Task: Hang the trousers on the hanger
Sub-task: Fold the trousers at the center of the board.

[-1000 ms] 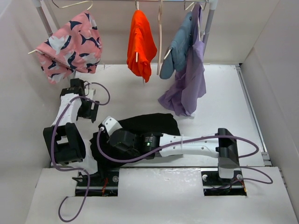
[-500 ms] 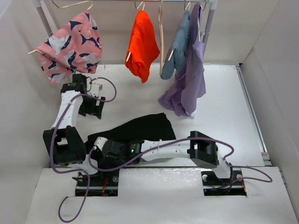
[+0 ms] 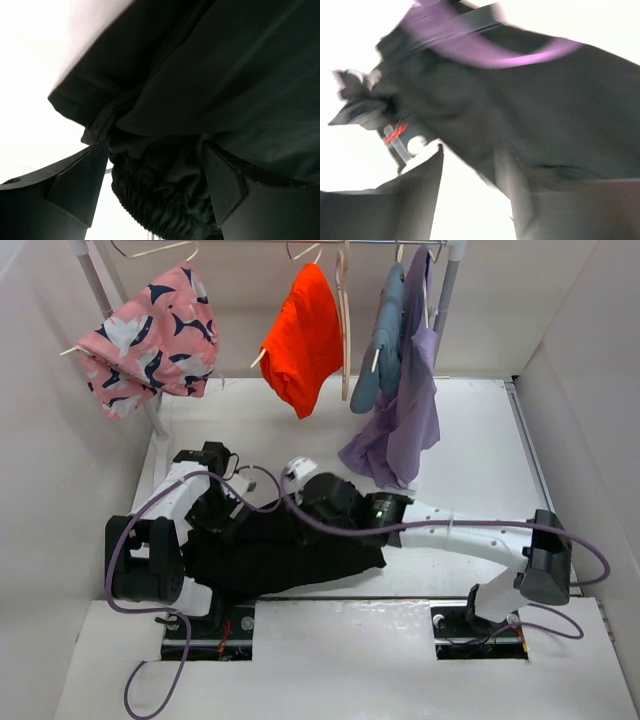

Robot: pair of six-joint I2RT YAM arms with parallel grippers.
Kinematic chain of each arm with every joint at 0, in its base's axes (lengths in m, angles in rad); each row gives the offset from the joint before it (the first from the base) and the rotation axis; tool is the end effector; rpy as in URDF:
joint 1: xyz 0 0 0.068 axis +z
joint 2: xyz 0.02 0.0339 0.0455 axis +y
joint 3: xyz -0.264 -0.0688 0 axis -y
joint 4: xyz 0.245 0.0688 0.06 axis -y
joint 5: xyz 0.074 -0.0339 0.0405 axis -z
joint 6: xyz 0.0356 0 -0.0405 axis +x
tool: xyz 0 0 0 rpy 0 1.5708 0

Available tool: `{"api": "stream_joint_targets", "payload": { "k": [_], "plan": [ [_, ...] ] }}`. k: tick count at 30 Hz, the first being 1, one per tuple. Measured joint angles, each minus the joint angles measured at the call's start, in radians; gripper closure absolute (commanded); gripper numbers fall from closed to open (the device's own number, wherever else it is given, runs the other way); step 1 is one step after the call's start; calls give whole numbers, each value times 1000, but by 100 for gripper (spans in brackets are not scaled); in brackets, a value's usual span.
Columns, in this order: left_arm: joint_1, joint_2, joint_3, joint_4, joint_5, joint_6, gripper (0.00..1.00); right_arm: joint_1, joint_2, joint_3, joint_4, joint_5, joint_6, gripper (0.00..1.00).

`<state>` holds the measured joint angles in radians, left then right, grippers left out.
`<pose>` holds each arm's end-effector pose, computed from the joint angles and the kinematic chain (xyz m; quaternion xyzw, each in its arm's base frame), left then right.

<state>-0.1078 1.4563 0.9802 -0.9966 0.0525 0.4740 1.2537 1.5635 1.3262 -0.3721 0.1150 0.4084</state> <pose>0.2442 -0.0283 0.2078 0.2876 0.9561 -0.0169 0.0530 0.1161 0.3408 0.3156 -0.3389 0.8182 0.3066 0.3488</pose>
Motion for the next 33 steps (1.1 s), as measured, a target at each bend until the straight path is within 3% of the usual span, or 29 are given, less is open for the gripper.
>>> {"api": "stream_joint_targets", "payload": {
  "k": [2,3,5,13,21,28,33],
  "plan": [
    [-2,-3,-32,8,-42,4,28,-92,-25,-51,14,-3,51,78],
    [-4,-7,-44,14,-61,6,28,-137,-18,-66,14,1,79,92],
    [-10,-19,-69,33,-97,8,28,-224,24,-82,13,10,126,100],
    [-34,-75,-194,164,-210,9,31,-437,299,-87,-5,58,298,100],
    [-35,-112,-241,348,-334,51,32,-553,328,-53,-53,133,408,100],
    [-35,-78,-98,457,-406,88,32,-581,311,8,-73,203,367,100],
    [-35,-174,-95,424,-400,108,24,-460,161,-32,-93,256,299,100]
  ]
}}
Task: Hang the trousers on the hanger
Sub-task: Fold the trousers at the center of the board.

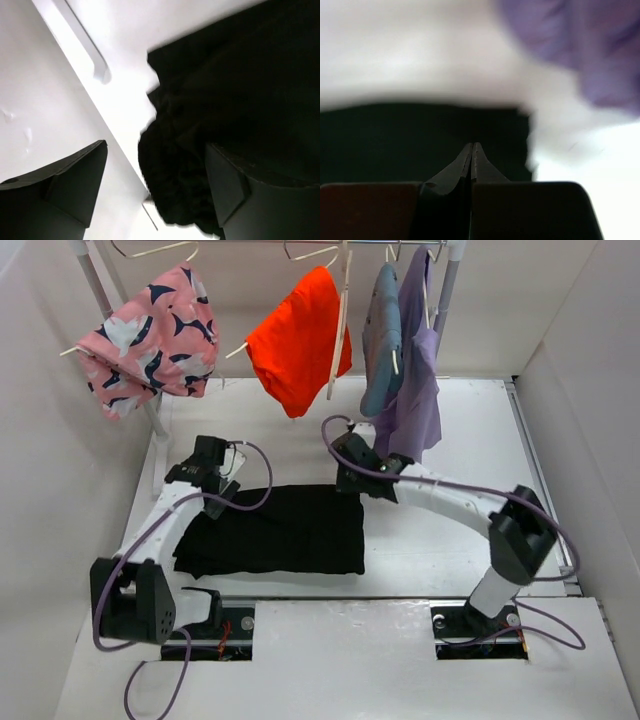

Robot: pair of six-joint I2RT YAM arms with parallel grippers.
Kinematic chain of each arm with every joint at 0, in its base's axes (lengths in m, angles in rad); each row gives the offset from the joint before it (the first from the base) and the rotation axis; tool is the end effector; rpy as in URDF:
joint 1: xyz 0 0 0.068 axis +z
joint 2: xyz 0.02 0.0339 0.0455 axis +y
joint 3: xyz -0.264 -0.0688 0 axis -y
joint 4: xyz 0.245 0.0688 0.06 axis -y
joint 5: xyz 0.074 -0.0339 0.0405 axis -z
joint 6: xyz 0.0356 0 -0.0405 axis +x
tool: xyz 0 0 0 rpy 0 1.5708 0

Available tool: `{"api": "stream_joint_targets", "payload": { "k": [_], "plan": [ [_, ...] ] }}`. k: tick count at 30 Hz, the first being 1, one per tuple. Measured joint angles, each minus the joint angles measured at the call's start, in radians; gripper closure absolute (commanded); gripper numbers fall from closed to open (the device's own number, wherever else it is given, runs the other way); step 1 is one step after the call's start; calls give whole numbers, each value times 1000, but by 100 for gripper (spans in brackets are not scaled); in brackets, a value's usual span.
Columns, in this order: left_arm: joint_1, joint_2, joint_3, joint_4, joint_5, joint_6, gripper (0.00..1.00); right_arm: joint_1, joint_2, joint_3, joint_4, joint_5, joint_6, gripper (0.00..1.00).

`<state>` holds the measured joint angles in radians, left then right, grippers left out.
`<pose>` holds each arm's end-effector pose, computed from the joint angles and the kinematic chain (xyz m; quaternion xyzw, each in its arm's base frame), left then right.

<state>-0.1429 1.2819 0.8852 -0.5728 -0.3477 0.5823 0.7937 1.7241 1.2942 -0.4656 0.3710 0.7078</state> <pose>0.2539 -0.0243 0.2386 0.2858 0.8977 0.2248 0.2487 0.2722 0.2583 0.2432 0.0212 0.9291 0.0949 0.3568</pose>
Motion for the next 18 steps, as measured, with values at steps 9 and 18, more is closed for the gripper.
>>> {"api": "stream_joint_targets", "payload": {
  "k": [9,18],
  "plan": [
    [7,-197,-65,-164,89,-5,23,256,-157,-230,23,-97,72,100],
    [43,-114,-310,-23,43,-11,24,233,-63,-338,64,-133,138,100]
  ]
}}
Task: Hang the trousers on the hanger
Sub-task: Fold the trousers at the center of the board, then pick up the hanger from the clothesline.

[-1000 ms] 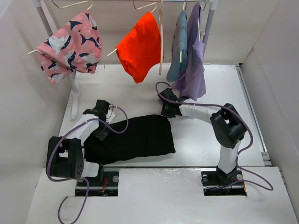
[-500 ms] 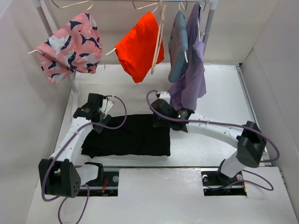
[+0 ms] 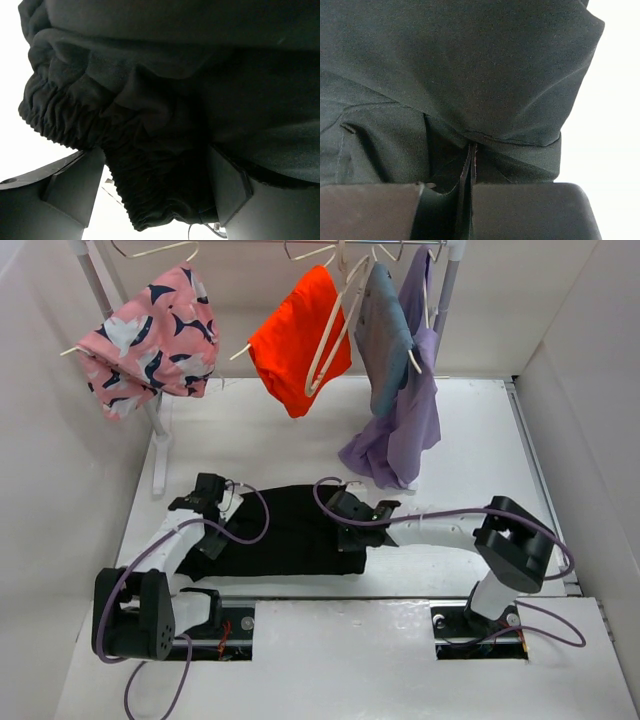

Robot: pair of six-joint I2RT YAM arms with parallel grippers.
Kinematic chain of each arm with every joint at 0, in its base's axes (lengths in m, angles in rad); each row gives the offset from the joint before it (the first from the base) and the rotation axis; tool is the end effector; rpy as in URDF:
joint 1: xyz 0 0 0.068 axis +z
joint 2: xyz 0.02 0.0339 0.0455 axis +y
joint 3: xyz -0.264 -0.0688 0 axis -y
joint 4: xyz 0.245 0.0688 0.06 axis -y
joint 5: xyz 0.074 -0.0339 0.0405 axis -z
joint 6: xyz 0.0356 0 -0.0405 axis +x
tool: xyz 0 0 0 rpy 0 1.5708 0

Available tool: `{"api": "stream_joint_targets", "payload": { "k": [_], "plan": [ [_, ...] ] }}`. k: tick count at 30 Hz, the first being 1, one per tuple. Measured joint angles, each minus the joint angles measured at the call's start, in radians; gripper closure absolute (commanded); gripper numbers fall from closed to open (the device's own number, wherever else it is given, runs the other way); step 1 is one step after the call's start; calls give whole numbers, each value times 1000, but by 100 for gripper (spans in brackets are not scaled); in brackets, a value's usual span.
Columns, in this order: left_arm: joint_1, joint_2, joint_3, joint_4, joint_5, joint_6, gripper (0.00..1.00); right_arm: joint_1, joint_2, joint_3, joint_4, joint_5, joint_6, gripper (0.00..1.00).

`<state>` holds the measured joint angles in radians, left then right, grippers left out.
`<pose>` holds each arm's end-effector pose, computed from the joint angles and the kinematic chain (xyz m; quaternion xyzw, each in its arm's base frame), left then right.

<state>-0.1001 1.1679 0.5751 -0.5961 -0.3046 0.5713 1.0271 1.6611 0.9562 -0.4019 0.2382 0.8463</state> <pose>0.1935 -0.0087 0.1691 0.2925 0.9258 0.1886 0.1476 0.1716 0.2677 0.1663 -0.0600 0.9648 0.1154 0.2284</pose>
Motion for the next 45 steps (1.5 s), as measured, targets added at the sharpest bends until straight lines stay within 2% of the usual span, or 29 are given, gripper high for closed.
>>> {"api": "stream_joint_targets", "payload": {
  "k": [4,7,8,10,11,12,14,15,18,19,20,23,26,28,31,35,42,45],
  "plan": [
    [11,-3,14,18,-11,-3,23,-2,-30,-7,-4,0,-5,98],
    [17,-29,78,-19,6,-4,20,-3,-91,22,-90,30,-43,80],
    [17,-42,111,-37,25,-10,20,-3,-117,47,-127,40,-67,68],
    [19,-74,200,-60,54,-13,18,-5,-167,127,-206,51,-126,55],
    [19,-92,249,-69,79,-19,17,-5,-201,212,-252,51,-180,44],
    [19,-108,285,-71,96,-23,17,-5,-212,237,-258,51,-190,40],
    [19,-139,354,-84,137,-31,17,-5,-249,386,-329,42,-253,31],
    [19,-154,379,-89,155,-34,17,-5,-263,447,-348,38,-275,23],
    [19,-180,421,-105,193,-43,17,-5,-285,680,-424,21,-339,12],
    [19,-185,425,-110,203,-46,17,-5,-286,758,-437,16,-356,3],
    [19,-187,426,-118,212,-49,16,-6,-280,841,-457,14,-367,1],
    [19,-187,426,-138,227,-54,16,-36,-229,1102,-482,-12,-398,1],
    [19,-187,426,-146,234,-58,16,-138,-153,1328,-475,-60,-405,1],
    [19,-187,428,-150,239,-60,16,-213,-104,1416,-456,-85,-400,1],
    [19,-187,435,-153,248,-61,16,-317,-41,1447,-402,-137,-375,1],
    [19,-187,441,-153,257,-68,16,-388,60,1436,-296,-238,-340,1],
    [19,-192,437,-147,264,-72,16,-404,219,1467,-187,-302,-301,1],
    [19,-198,431,-146,263,-73,16,-421,236,1464,-167,-294,-280,6]
  ]
}}
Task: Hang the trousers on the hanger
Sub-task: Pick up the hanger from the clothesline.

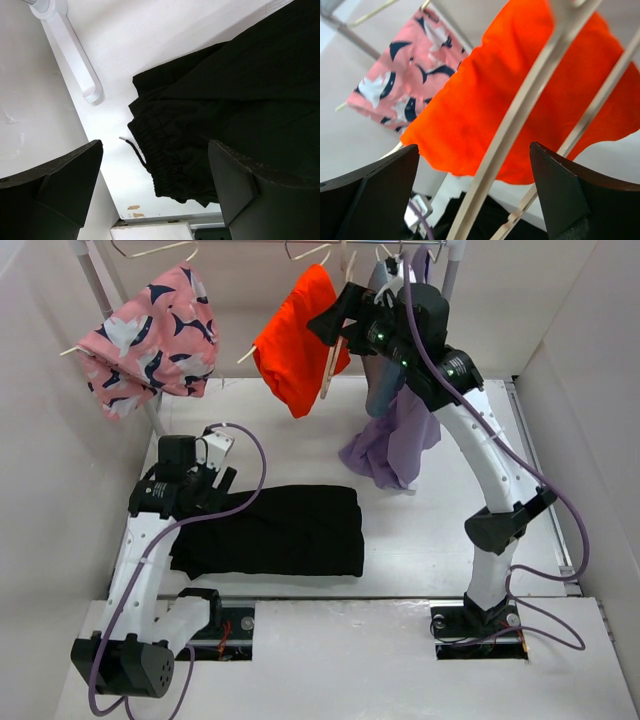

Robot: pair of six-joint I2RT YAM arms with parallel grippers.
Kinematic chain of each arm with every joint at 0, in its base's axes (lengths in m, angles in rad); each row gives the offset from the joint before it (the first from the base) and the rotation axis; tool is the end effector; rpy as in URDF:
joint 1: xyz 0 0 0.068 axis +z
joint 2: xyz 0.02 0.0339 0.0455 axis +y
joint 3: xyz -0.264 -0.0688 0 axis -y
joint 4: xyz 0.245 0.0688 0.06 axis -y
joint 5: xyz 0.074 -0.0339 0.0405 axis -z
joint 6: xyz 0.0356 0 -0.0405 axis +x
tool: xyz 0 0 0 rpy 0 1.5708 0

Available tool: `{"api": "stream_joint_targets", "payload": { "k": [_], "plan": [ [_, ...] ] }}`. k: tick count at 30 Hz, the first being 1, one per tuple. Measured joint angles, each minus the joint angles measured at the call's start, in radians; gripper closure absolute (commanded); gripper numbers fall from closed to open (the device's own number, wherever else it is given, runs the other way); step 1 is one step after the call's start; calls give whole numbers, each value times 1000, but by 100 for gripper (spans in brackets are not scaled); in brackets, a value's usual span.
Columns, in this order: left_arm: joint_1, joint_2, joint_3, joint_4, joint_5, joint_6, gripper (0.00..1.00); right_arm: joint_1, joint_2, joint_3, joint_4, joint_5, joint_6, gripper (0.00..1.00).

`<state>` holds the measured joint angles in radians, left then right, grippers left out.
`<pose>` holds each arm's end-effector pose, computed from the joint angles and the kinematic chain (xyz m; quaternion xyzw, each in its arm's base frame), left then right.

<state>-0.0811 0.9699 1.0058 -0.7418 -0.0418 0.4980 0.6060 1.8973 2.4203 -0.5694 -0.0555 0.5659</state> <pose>0.1963 -0.0145 0.3289 0.2508 0.8725 0.1053 0.4060 0.3247 0.2274 0.5328 -0.0337 0.7225 0.3984 0.5640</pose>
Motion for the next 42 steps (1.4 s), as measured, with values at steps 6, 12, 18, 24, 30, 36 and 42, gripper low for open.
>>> {"api": "stream_joint_targets", "payload": {
  "k": [6,12,18,24,30,36,42],
  "plan": [
    [0,-18,-6,2,-5,0,16,-38,3,-24,88,-11,17,40],
    [0,-20,-22,6,-18,0,16,-44,15,-83,145,-65,29,46],
    [0,-31,-33,12,-27,0,16,-45,27,-131,173,-91,42,44],
    [0,-32,-34,13,-35,0,16,-52,28,-146,195,-117,53,96],
    [0,-44,-53,19,-45,2,16,-55,31,-164,207,-133,69,100],
    [0,-51,-57,20,-46,2,16,-55,29,-191,245,-159,40,100],
    [0,-51,-57,20,-45,2,16,-33,-24,-255,272,-176,-4,100]
  ]
}}
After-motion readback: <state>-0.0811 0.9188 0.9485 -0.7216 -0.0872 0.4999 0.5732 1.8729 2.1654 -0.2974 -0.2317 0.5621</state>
